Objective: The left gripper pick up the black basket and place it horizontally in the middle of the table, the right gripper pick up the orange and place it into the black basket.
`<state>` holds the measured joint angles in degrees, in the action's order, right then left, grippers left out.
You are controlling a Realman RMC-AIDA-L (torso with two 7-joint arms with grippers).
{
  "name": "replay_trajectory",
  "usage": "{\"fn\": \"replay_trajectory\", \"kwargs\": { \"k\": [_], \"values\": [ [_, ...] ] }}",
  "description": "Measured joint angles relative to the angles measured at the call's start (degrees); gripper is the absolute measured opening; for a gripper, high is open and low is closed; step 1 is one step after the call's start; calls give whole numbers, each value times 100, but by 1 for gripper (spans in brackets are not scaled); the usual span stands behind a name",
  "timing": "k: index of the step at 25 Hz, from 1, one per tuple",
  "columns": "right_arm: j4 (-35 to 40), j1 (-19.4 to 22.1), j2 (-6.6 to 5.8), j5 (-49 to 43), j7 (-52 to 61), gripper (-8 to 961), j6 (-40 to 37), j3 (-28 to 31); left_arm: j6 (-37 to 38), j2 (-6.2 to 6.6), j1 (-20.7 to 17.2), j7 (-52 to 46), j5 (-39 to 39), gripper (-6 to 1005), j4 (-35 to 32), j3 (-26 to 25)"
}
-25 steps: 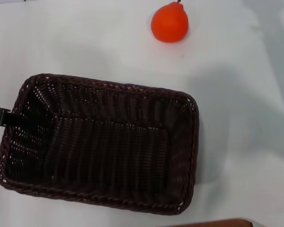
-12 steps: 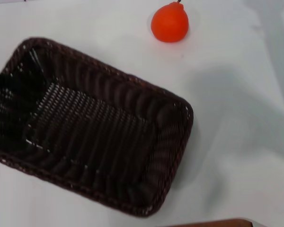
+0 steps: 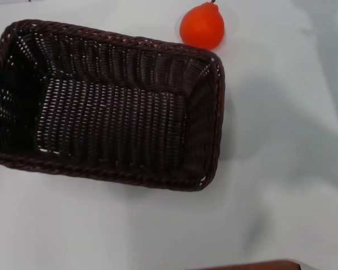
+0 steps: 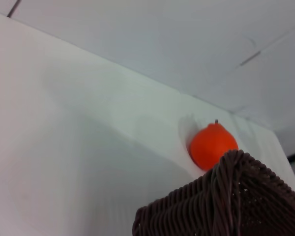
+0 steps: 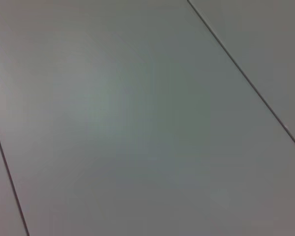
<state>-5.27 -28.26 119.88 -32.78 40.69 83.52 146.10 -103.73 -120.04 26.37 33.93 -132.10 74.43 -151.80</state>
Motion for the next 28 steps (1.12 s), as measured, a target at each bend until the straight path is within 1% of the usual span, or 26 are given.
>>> {"fn": "replay_trajectory", "kwargs": {
  "k": [5,6,8,13,19,25,28],
  "values": [
    [-1,-4,0,0,9,929,-11,36,376,-292,-45,-76,8,196,-48,-122],
    [-1,-2,0,0,12,929,-11,38,464,-340,-68,-80,22,196,-62,-134],
    [4,3,0,0,15,929,-11,42,671,-396,-123,-103,99,195,-200,-146],
    [5,13,0,0,16,928,-32,96,1160,-389,-262,-66,425,195,-861,-112],
    [-5,-6,0,0,13,927,-108,129,1265,-393,-297,-26,485,195,-1156,-71],
    [-9,-35,0,0,11,926,-135,128,1277,-382,-296,-19,493,221,-1377,-14],
    [-11,-38,-6,-14,9,926,-136,91,1306,-370,-285,19,493,349,-1459,41]
  ]
}}
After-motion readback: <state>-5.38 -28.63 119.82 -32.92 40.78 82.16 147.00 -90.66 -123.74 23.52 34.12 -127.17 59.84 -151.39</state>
